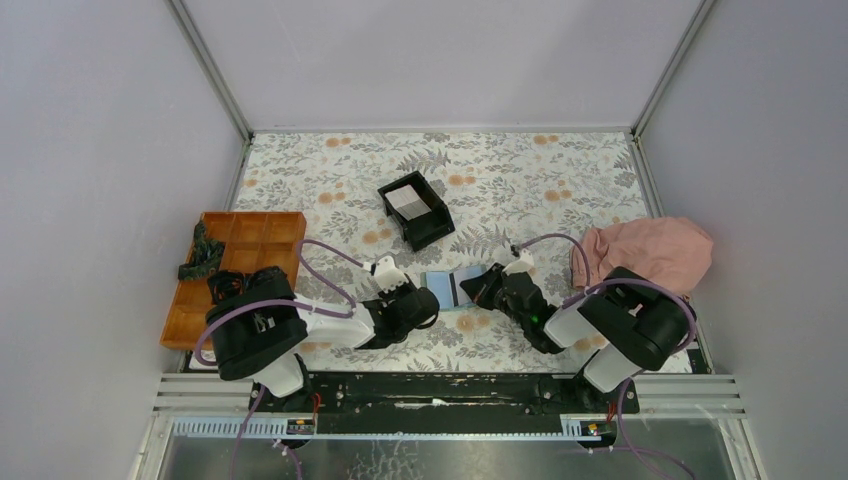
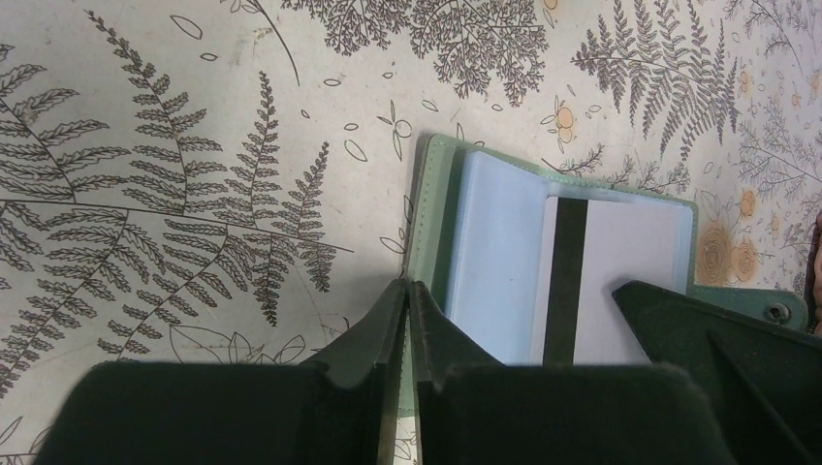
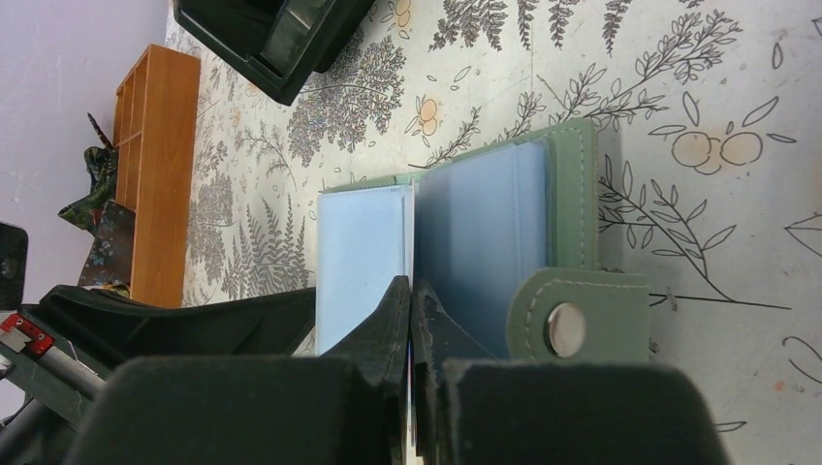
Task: Put the credit cards into the card holder
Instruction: Insert the credit card into the card holder.
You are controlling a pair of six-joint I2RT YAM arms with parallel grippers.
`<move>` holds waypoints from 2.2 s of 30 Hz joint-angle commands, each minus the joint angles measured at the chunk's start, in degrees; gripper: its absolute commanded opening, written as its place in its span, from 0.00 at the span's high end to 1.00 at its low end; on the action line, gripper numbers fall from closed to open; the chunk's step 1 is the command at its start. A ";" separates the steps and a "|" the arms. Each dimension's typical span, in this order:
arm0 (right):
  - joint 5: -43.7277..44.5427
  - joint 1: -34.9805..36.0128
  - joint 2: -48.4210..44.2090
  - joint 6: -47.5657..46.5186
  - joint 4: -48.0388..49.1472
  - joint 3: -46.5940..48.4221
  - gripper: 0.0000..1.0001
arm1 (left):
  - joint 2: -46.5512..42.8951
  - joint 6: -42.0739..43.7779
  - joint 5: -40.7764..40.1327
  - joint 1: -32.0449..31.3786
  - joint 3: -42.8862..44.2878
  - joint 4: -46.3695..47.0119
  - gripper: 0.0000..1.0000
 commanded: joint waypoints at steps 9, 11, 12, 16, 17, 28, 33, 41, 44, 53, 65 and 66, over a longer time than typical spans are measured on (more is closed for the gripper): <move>-1.31 -0.40 4.46 1.65 6.87 -2.20 1.00 | 5.31 1.41 9.73 -1.07 -3.10 -12.45 0.88; -1.29 -0.41 4.57 1.87 7.92 -2.52 1.00 | 5.39 1.34 9.72 -1.07 -3.14 -12.46 0.88; -1.21 -0.44 6.05 2.00 8.41 -2.76 1.00 | 5.39 1.32 9.73 -1.07 -3.15 -12.46 0.88; -1.02 -0.39 7.55 2.02 9.11 -2.90 1.00 | 5.34 1.29 9.73 -1.13 -3.25 -12.48 0.88; -1.13 -0.45 7.88 1.95 9.14 -2.84 1.00 | 5.39 1.32 9.73 -1.20 -3.25 -12.46 0.88; -0.59 -0.40 8.92 0.99 6.53 -2.43 1.00 | 6.61 1.56 10.28 -1.29 -2.68 -12.04 0.88; -0.58 -0.37 8.96 0.30 3.77 -1.70 1.00 | 6.93 1.91 10.26 -1.31 -2.32 -11.96 0.88; 0.16 0.71 7.34 -2.32 -4.57 0.88 0.89 | 7.64 2.28 10.35 -1.31 -1.68 -11.88 0.88; 0.38 1.29 6.99 -2.82 -6.09 1.51 0.84 | 7.62 2.46 10.27 -1.34 -1.70 -11.88 0.88; 0.74 2.96 6.05 -4.35 -9.29 2.18 0.81 | 7.67 2.73 10.19 -1.32 -1.66 -11.51 0.88; 1.11 6.25 0.49 -8.38 -17.98 5.65 0.62 | 9.09 3.16 10.79 -1.38 -1.67 -9.69 0.88; 1.15 6.37 -0.10 -8.73 -18.65 5.80 0.57 | 9.11 3.24 10.79 -1.35 -1.65 -9.62 0.88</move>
